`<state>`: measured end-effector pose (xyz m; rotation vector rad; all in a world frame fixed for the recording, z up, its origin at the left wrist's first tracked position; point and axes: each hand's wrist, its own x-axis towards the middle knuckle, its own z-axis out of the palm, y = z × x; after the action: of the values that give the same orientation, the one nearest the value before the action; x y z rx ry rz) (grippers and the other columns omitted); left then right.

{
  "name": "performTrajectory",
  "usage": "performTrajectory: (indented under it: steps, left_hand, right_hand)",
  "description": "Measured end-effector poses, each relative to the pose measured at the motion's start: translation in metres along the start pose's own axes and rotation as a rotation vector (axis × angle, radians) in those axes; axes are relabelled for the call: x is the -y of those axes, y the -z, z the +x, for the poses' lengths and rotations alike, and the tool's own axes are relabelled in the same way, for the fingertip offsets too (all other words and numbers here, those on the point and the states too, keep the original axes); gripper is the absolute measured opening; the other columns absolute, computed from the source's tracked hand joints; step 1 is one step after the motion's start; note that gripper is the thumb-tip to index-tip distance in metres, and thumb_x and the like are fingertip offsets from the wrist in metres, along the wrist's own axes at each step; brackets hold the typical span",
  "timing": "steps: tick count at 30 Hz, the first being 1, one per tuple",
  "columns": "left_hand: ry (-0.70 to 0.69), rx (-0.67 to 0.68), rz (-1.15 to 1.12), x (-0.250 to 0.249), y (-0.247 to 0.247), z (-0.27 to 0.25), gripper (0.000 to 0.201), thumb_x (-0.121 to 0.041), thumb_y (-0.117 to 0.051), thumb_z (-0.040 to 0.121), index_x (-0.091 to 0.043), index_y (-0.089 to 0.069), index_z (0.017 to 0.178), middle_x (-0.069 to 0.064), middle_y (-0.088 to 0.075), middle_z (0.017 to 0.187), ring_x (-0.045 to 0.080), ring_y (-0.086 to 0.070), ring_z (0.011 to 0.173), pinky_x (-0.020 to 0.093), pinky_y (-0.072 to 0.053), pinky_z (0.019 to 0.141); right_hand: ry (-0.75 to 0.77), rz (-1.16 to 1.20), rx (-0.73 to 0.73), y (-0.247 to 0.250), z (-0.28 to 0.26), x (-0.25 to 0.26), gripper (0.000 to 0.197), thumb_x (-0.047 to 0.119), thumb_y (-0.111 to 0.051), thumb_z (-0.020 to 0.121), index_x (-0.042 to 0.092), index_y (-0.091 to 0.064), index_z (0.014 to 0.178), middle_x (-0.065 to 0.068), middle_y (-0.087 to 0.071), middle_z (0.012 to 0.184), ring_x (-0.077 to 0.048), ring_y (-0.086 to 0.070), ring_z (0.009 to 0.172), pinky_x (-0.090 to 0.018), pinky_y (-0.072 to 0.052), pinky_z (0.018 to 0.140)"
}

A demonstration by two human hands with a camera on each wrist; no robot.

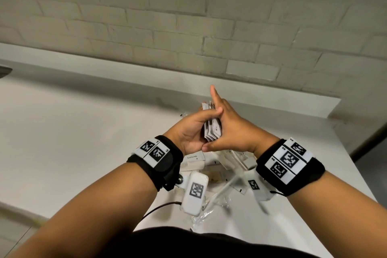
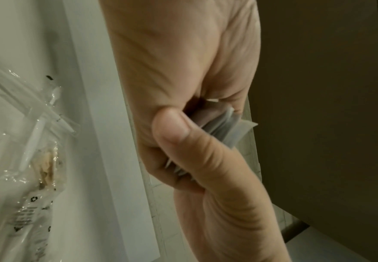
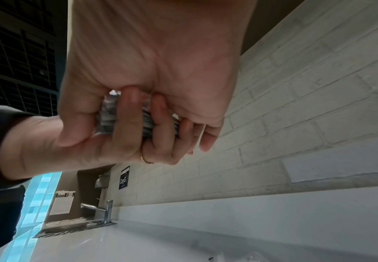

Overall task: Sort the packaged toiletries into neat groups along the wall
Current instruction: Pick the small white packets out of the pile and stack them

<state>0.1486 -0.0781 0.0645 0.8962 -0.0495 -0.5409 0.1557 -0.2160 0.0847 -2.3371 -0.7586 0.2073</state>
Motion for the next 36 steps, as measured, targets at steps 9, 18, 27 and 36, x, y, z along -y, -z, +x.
performTrajectory:
  steps: [9,18,27,36]
  left_hand:
    - [-0.032,-0.069,-0.081,-0.007,0.013,-0.001,0.024,-0.020,-0.037,0.095,-0.009,-0.054,0.107,0.011,-0.059,0.089,0.023,-0.063,0.077,0.031,-0.056,0.068]
    - [-0.284,-0.141,-0.081,-0.016,0.032,0.009,0.058,-0.008,-0.036,0.100,-0.044,-0.023,0.143,0.010,-0.058,0.093,0.021,-0.060,0.083,0.032,-0.052,0.075]
    - [-0.332,-0.119,0.460,-0.043,0.099,0.019,0.056,-0.011,-0.063,0.087,-0.033,-0.034,0.130,0.001,-0.038,0.132,0.008,-0.043,0.118,0.020,-0.037,0.091]
    - [-0.265,0.200,1.911,-0.111,0.147,0.078,0.040,-0.028,-0.078,0.070,-0.024,-0.042,0.087,-0.003,-0.052,0.099,0.017,-0.051,0.090,0.023,-0.039,0.070]
  right_hand:
    - [-0.056,0.109,0.017,-0.010,0.010,0.009,0.147,0.032,-0.093,0.051,0.061,0.025,0.133,0.010,-0.011,0.155,-0.013,-0.020,0.144,-0.039,-0.032,0.114]
    - [-0.419,0.729,0.125,-0.026,0.040,0.015,0.091,-0.003,-0.077,0.064,0.021,-0.032,0.139,-0.010,-0.061,0.109,-0.028,-0.061,0.091,-0.038,-0.052,0.068]
    - [-0.534,0.283,0.055,-0.034,0.087,-0.004,0.035,0.004,-0.069,0.071,0.024,-0.049,0.092,-0.005,-0.053,0.076,-0.017,-0.047,0.064,-0.026,-0.033,0.051]
    - [-0.469,-0.281,0.167,-0.047,0.166,-0.020,0.059,0.015,-0.073,0.072,0.013,-0.045,0.124,-0.005,-0.045,0.115,-0.022,-0.056,0.094,-0.029,-0.048,0.072]
